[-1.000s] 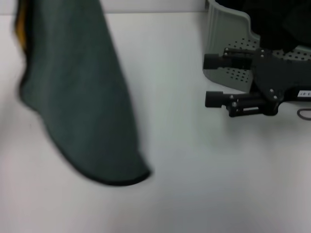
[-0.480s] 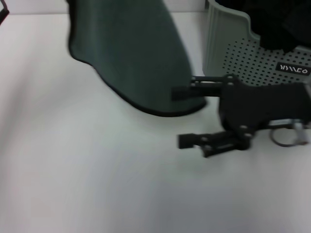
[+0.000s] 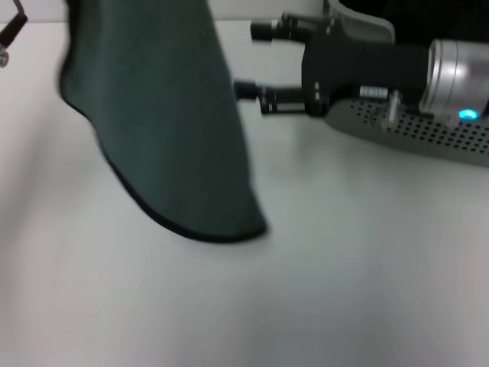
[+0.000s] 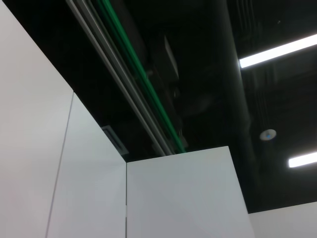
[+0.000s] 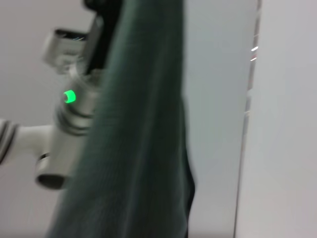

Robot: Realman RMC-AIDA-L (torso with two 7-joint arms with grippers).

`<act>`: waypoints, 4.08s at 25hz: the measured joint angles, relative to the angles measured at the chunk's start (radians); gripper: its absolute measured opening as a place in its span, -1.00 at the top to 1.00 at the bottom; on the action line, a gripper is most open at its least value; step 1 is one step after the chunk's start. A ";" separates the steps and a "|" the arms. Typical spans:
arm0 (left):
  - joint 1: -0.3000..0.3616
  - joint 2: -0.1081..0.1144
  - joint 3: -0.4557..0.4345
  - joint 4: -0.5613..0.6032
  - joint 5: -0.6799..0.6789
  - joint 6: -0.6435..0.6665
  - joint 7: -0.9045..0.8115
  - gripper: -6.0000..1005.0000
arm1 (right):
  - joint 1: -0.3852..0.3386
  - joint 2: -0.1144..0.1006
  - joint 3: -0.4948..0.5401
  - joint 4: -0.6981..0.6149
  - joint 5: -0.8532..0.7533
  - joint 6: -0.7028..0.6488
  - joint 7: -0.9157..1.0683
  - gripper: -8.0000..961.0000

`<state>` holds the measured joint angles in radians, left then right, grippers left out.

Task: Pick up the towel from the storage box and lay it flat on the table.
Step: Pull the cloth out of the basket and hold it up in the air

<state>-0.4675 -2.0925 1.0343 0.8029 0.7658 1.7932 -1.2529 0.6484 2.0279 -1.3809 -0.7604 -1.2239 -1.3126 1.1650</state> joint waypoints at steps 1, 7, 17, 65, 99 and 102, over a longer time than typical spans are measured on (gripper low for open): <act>0.000 0.000 -0.001 -0.003 0.000 -0.001 0.003 0.96 | 0.002 0.000 -0.001 0.000 0.009 0.002 -0.005 -0.70; 0.010 0.000 -0.014 -0.014 -0.012 -0.007 0.022 0.96 | -0.067 -0.008 0.002 -0.081 0.023 -0.293 -0.016 -0.70; 0.032 0.001 -0.014 -0.019 -0.014 -0.022 0.065 0.95 | -0.251 -0.003 -0.004 -0.331 0.033 -0.519 -0.108 -0.69; -0.002 -0.003 -0.003 -0.082 -0.024 -0.017 0.123 0.95 | -0.036 -0.001 -0.223 0.050 0.217 -0.411 -0.120 -0.69; 0.025 -0.005 0.050 -0.106 -0.100 0.008 0.150 0.95 | -0.077 -0.001 -0.483 -0.058 0.573 0.026 -0.153 -0.68; 0.012 -0.005 0.050 -0.125 -0.100 0.009 0.153 0.95 | -0.048 0.000 -0.501 -0.051 0.576 0.051 -0.155 -0.68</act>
<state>-0.4551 -2.0974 1.0845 0.6779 0.6656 1.8018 -1.0998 0.6005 2.0276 -1.8821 -0.8115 -0.6480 -1.2613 1.0097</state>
